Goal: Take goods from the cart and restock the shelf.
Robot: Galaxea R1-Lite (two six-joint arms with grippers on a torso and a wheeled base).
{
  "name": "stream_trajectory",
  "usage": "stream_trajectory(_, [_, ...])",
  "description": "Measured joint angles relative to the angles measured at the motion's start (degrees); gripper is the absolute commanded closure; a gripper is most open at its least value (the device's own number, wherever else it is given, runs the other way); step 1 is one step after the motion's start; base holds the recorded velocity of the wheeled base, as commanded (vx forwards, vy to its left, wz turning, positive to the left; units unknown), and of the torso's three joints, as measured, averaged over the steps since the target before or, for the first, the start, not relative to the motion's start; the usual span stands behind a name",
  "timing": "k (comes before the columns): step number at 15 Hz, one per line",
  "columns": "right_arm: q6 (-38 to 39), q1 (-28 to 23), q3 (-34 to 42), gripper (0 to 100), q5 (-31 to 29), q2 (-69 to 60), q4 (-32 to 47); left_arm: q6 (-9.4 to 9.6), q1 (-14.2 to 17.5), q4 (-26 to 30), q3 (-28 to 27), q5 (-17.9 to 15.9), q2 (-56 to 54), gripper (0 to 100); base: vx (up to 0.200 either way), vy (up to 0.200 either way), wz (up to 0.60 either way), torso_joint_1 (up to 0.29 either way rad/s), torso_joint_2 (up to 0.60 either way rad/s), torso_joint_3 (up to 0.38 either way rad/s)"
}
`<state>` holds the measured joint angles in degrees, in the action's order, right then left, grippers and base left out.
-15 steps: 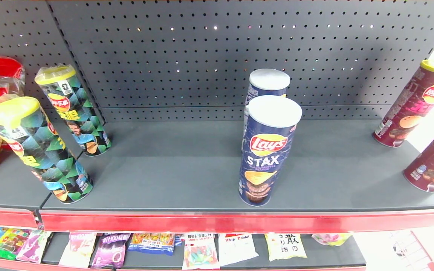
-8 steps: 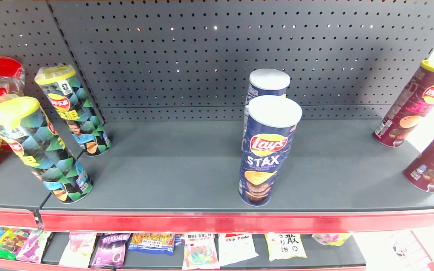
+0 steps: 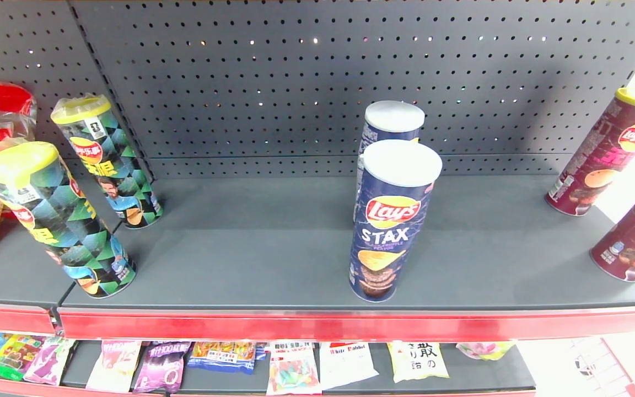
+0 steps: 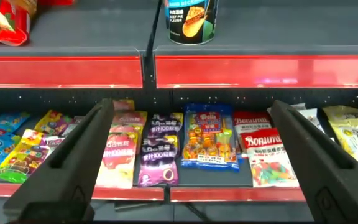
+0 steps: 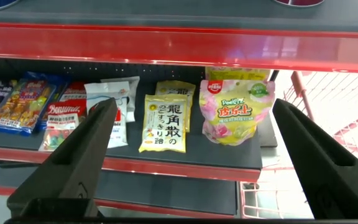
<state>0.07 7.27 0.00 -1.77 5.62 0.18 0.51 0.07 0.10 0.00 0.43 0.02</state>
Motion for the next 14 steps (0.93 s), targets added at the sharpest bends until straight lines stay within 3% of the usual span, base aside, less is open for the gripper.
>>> stream_trajectory(2, [-0.1,0.0,0.0,0,0.0,0.0,0.0,-0.07,0.0,0.0,0.0,0.0,0.0,0,-0.200,0.000,0.00,0.012,0.00,0.000])
stream_trajectory(7, [-0.1,0.0,0.0,0,0.0,0.0,0.0,-0.07,0.0,0.0,0.0,0.0,0.0,0,0.000,0.000,0.00,0.000,0.00,0.000])
stream_trajectory(10, [-0.1,0.0,0.0,0,0.0,0.0,0.0,-0.07,0.0,0.0,0.0,0.0,0.0,0,0.000,-0.200,0.00,0.006,0.00,0.007])
stream_trajectory(14, [-0.1,0.0,0.0,0,0.0,0.0,0.0,-0.07,0.0,0.0,0.0,0.0,0.0,0,0.000,0.000,0.00,0.000,0.00,0.000])
